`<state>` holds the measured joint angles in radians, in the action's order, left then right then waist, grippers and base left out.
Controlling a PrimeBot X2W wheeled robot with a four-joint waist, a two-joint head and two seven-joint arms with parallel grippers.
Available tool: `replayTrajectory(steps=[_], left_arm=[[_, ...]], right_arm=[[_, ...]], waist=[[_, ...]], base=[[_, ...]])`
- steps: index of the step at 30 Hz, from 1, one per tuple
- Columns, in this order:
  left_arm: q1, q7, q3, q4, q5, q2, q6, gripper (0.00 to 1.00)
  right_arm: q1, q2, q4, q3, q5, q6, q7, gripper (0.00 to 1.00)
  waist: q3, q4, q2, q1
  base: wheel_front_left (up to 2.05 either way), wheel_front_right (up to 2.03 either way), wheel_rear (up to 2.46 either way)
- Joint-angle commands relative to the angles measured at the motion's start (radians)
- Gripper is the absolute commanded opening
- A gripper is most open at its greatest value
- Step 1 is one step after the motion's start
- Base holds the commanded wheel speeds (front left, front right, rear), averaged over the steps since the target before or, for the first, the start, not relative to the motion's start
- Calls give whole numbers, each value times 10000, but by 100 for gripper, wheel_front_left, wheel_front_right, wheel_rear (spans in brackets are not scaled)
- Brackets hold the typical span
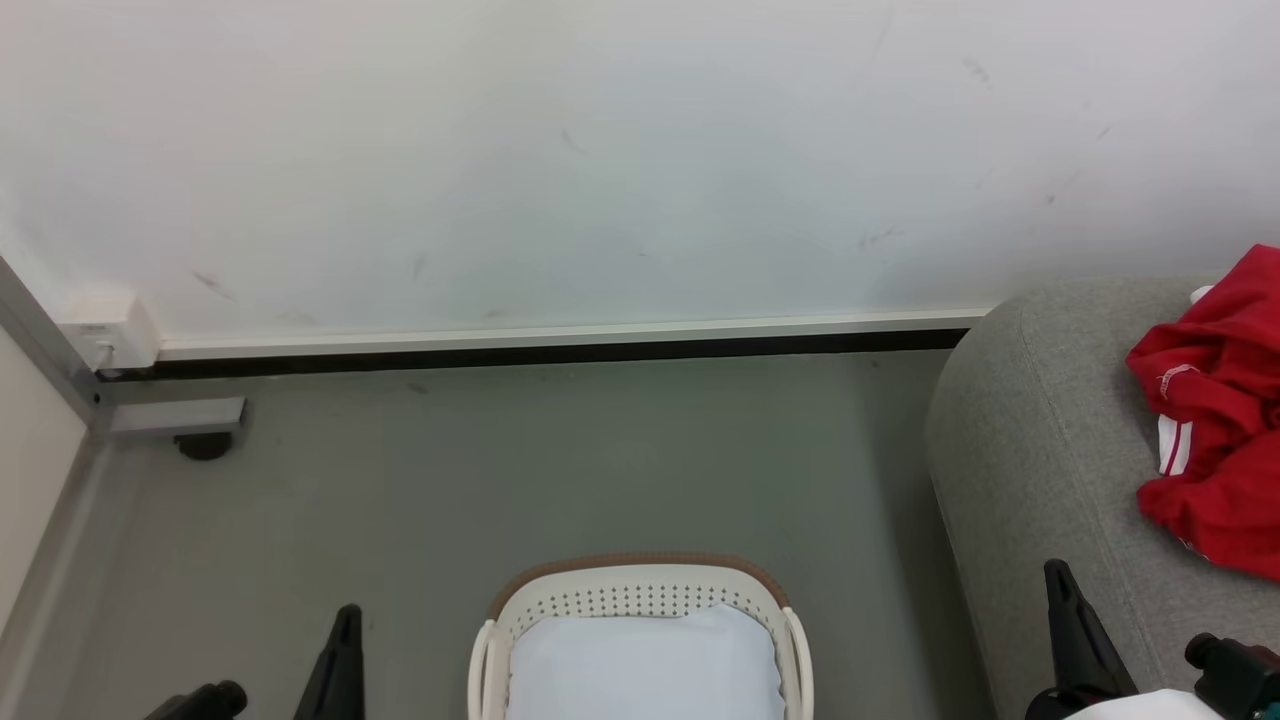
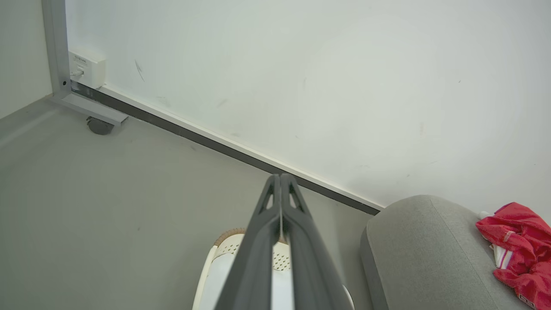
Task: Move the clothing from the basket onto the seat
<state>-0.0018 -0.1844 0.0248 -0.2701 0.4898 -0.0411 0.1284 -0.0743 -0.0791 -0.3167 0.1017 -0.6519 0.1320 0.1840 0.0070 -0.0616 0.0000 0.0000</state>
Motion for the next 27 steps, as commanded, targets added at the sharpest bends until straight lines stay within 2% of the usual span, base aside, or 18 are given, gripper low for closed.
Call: replayTrajectory(steps=[1, 27], left_arm=[[-245, 73, 63, 172, 367, -44, 6, 0], [-554, 1068, 351, 217, 4094, -73, 14, 0]], right_arm=[[-192, -13, 209, -92, -308, -5, -70, 0], [-275, 52, 406, -767, -3528, -9, -1033, 0]], waist=[[0, 5, 0, 0], [-10, 152, 0, 0]], base=[[0, 0, 0], [0, 0, 0]])
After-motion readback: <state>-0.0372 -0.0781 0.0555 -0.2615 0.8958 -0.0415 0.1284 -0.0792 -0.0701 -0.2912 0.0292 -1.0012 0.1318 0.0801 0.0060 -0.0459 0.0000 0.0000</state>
